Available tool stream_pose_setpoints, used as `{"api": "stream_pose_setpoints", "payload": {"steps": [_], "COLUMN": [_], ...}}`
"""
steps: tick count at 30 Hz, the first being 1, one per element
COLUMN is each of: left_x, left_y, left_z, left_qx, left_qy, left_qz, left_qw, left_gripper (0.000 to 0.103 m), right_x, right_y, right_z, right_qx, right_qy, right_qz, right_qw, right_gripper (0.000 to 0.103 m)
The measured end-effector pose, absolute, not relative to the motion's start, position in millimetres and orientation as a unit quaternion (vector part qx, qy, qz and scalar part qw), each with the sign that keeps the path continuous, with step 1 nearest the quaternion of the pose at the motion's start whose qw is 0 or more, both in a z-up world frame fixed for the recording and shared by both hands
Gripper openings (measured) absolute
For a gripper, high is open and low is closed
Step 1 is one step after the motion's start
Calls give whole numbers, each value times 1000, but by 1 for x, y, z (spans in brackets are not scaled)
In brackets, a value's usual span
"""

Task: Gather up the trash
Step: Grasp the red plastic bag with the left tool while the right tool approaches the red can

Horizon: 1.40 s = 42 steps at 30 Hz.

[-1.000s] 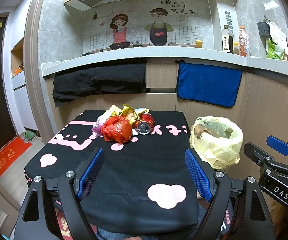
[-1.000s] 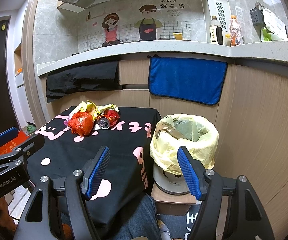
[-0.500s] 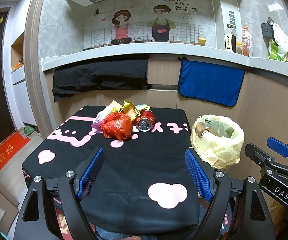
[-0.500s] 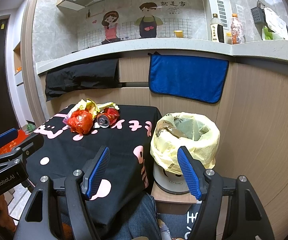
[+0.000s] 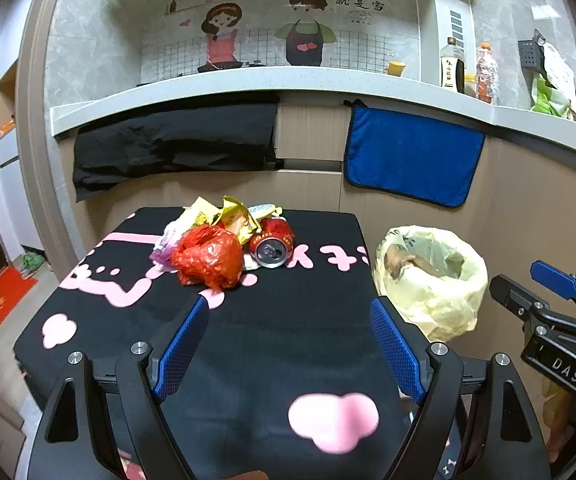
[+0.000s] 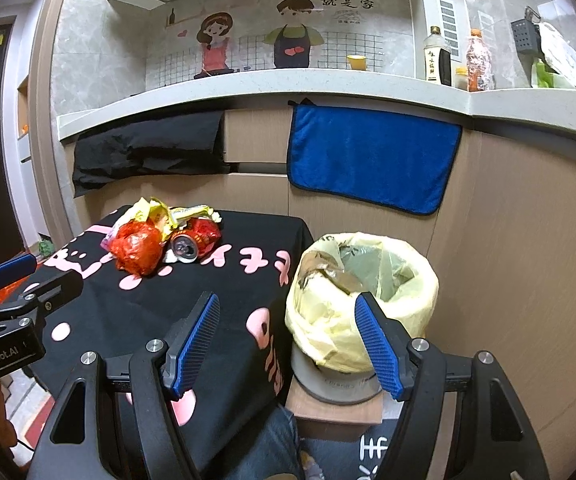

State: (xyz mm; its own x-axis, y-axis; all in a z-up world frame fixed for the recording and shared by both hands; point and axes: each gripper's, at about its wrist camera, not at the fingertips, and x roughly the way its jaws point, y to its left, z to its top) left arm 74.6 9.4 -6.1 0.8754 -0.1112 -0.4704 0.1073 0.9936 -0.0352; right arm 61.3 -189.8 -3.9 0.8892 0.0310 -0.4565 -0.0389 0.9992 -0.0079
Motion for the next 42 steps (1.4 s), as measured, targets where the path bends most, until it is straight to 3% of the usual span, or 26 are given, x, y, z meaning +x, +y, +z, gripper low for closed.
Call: {"api": "stream_pose_setpoints", "payload": {"steps": [14,24,37,39,42], "left_x": [201,307,332,334,331], "left_y": [100,131,161,162,163], "left_z": [-31,-79,-122,-122,-114], "left_qx": [-87,-137,-270,-278,-281], "left_qy": [246,337,410,415,412], "left_qz": [-13,-13,-50,-50,-56], "left_qw": [965,931,870,865,865], "left_gripper": [83,83,83,82,69], "right_x": [175,230,266,269,280], "right_y": [-171,-147,-131,-127,-122], "right_z": [-15,-55,-66,-64,-60], "right_qx": [-8,-4,-25,-25,-23], "right_qy": [253,321,336,334,333], "right_qz": [37,64,85,89,100], "right_qw": [967,945,938,938,937], "right_gripper": [68,68,68,68,68]}}
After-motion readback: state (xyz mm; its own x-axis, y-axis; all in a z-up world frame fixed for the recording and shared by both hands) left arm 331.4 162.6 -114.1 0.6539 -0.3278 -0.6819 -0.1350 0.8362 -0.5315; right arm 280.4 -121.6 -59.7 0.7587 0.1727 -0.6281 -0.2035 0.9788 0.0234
